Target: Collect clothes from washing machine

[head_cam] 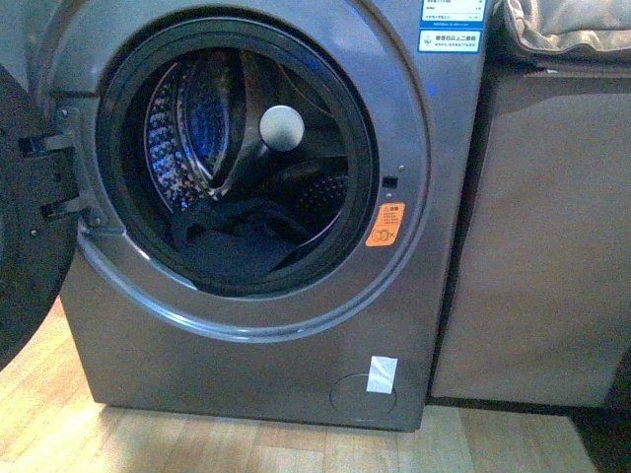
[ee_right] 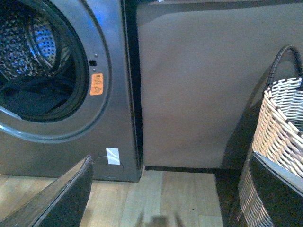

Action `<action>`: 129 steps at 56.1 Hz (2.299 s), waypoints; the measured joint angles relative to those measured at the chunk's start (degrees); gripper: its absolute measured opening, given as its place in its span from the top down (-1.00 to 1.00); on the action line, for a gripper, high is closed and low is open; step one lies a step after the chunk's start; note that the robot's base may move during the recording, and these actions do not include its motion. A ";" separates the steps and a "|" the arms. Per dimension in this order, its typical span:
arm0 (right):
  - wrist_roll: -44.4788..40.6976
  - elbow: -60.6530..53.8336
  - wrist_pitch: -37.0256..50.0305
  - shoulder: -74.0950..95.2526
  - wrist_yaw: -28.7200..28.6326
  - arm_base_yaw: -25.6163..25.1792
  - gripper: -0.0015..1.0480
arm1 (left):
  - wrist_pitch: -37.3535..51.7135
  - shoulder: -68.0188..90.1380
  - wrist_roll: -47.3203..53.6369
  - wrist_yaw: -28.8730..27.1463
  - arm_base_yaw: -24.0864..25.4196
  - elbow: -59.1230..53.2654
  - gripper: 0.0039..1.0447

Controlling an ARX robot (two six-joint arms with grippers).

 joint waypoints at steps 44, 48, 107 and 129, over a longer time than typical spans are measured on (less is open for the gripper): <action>0.00 0.00 -0.04 -0.02 -0.02 0.00 -0.86 | 13.84 34.16 -10.43 27.58 4.52 9.14 -0.88; 0.00 0.00 -0.04 -0.02 -0.02 0.00 -0.86 | 22.80 45.20 -10.49 24.63 1.86 13.31 -0.88; 0.00 0.00 -0.04 -0.02 -0.02 0.00 -0.86 | 20.85 126.18 9.62 8.94 -8.63 79.49 -0.88; 0.00 0.00 -0.04 -0.02 -0.02 0.00 -0.86 | 12.96 137.33 10.75 5.92 -6.78 92.35 -0.88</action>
